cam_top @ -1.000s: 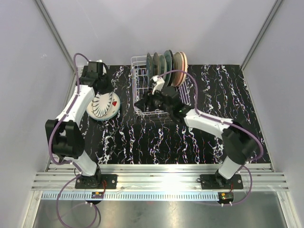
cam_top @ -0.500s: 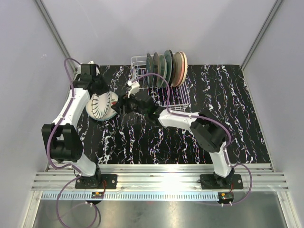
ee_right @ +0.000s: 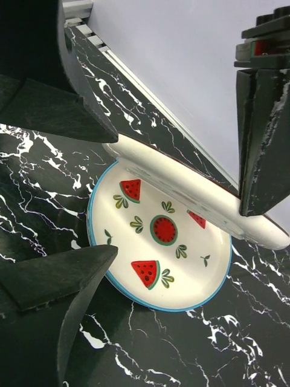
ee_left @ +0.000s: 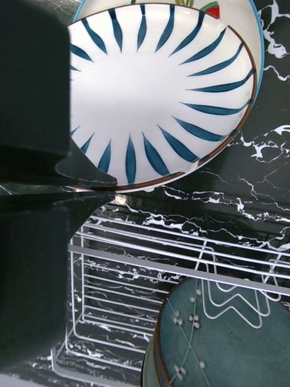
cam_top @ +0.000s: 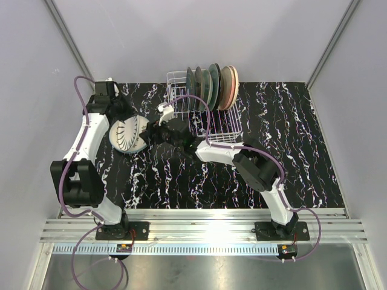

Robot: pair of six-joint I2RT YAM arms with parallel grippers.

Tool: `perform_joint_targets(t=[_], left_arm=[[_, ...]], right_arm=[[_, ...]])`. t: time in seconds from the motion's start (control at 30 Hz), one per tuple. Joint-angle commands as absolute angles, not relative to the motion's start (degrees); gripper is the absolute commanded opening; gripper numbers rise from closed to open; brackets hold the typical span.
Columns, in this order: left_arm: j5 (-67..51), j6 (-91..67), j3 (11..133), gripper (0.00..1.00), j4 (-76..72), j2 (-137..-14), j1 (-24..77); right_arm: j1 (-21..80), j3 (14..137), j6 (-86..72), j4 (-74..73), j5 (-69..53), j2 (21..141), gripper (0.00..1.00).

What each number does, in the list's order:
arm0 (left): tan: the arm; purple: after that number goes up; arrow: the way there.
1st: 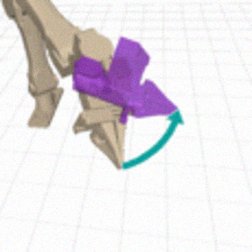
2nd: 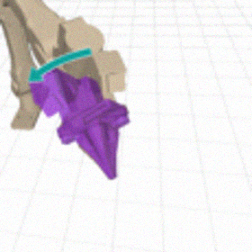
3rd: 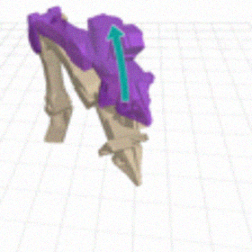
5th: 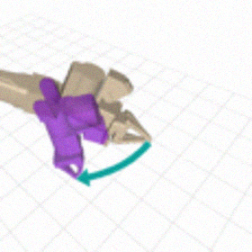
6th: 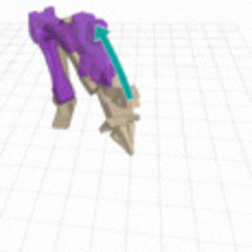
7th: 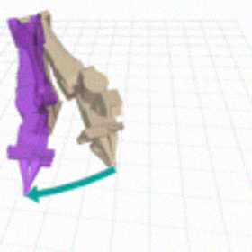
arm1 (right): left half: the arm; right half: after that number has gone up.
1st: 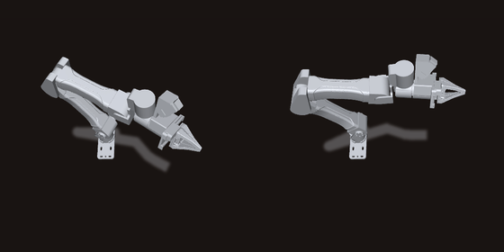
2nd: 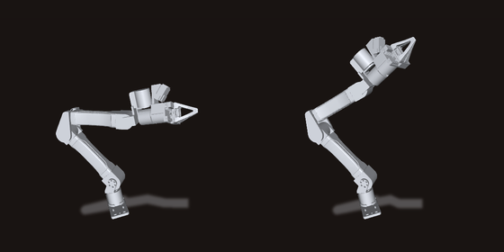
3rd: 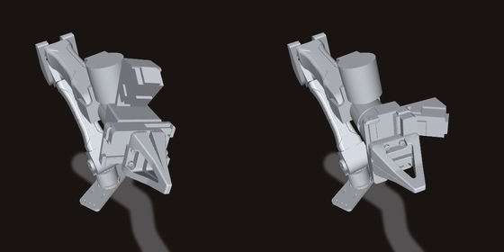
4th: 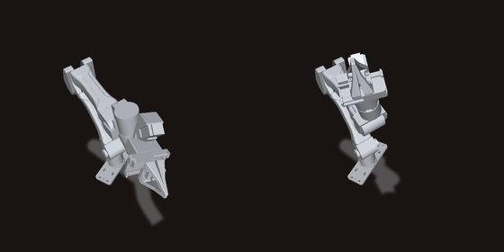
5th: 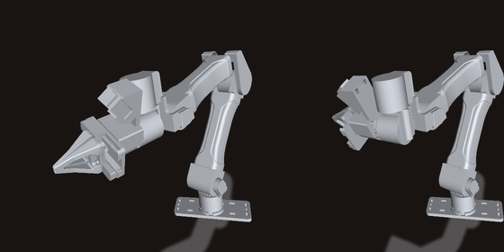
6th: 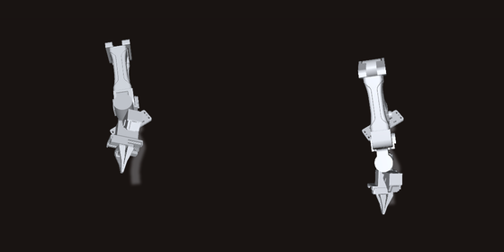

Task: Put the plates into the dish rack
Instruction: Pass the plate from the left arm to the right

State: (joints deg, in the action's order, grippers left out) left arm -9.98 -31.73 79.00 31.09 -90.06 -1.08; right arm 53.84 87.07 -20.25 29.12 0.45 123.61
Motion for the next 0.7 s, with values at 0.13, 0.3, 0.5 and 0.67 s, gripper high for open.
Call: perform_joint_targets(t=[0.13,0.3,0.5,0.67], left_arm=[[-18.62,-34.8,82.7,0.0,28.65,-86.4,-3.86],[-21.44,-37.17,83.23,0.0,28.48,-86.31,-4.92],[-24.08,-40.07,83.94,0.0,28.21,-86.31,-5.62],[-25.14,-43.58,82.27,0.0,26.37,-84.91,-5.98]], right_arm=[[53.88,85.61,-15.03,38.93,-3.77,124.36,0.76],[54.31,83.5,-13.1,42.0,-7.73,124.45,0.77],[54.84,81.3,-10.81,44.91,-5.54,124.54,0.82],[55.28,84.63,-11.34,45.0,-3.52,127.34,0.83]])
